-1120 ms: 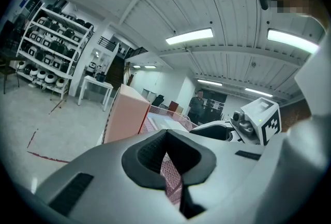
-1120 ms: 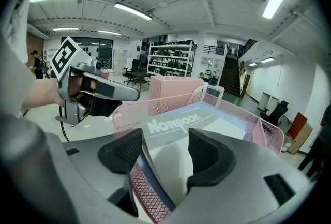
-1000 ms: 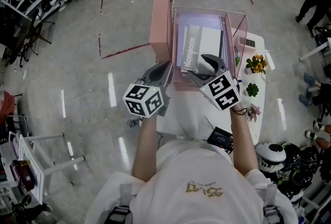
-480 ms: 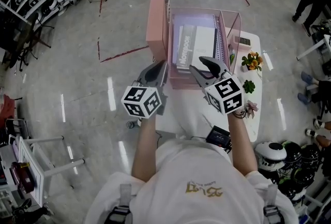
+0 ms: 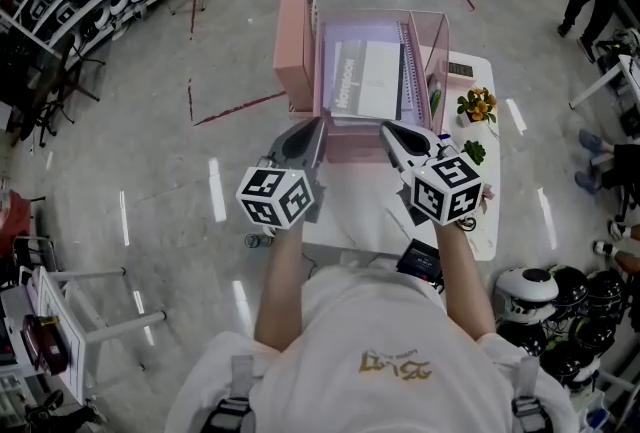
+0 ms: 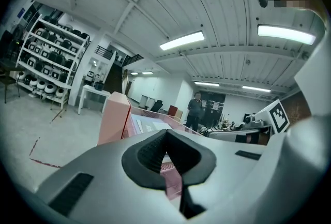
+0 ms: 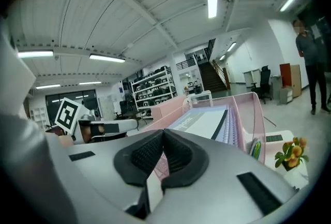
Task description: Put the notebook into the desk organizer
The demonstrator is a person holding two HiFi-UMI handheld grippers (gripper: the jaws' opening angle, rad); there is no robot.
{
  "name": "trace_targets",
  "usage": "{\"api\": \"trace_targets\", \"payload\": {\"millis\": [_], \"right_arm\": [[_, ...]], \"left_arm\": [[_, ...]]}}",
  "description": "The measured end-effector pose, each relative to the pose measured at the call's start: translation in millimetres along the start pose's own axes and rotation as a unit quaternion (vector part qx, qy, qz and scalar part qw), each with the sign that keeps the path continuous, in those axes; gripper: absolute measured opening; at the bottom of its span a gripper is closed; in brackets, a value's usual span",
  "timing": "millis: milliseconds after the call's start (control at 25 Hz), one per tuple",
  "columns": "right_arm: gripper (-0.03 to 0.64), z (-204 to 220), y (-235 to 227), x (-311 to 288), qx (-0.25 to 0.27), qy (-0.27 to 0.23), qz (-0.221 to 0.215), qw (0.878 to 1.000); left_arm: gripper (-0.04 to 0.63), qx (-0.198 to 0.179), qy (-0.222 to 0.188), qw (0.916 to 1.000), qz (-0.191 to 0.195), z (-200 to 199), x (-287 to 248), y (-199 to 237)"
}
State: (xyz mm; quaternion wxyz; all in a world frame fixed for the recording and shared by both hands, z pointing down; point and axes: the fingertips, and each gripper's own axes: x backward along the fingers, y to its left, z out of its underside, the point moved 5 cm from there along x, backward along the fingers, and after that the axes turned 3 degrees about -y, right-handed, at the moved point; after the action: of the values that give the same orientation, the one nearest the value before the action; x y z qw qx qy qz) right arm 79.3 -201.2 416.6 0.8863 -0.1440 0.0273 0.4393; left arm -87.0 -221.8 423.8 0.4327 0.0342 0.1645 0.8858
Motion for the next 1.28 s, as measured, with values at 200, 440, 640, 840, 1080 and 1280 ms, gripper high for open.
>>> {"api": "trace_targets", "payload": {"millis": [200, 440, 640, 840, 1080, 1280], "right_arm": [[0.012, 6.6, 1.3, 25.3, 0.004, -0.02, 0.028, 0.999], [0.012, 8.7, 3.4, 50.6, 0.019, -0.036, 0.062, 0.997], [0.012, 10.4, 5.6, 61.9, 0.005, -0.052, 0.075, 0.996], [0.012, 14.0, 7.7, 68.3, 0.015, -0.041, 0.081, 0.996], [0.012, 12.0, 5.3, 73.1, 0.023, -0.043, 0.093, 0.994], [0.012, 12.9, 5.0, 73.3, 0.027, -0.042, 0.101, 0.994]], "left_arm": [[0.015, -0.003, 0.003, 1.0, 0.005, 8.7, 9.4, -15.9], [0.015, -0.007, 0.004, 0.9999, 0.007, 15.5, 21.1, -32.2], [0.015, -0.006, 0.005, 1.0, 0.004, 19.5, 28.0, -38.2], [0.015, -0.007, 0.003, 0.9999, 0.007, 19.3, 30.2, -43.7], [0.015, -0.009, 0.001, 0.9999, 0.012, 17.9, 28.0, -47.0], [0.015, -0.008, 0.001, 0.9999, 0.01, 17.3, 28.7, -45.2]]}}
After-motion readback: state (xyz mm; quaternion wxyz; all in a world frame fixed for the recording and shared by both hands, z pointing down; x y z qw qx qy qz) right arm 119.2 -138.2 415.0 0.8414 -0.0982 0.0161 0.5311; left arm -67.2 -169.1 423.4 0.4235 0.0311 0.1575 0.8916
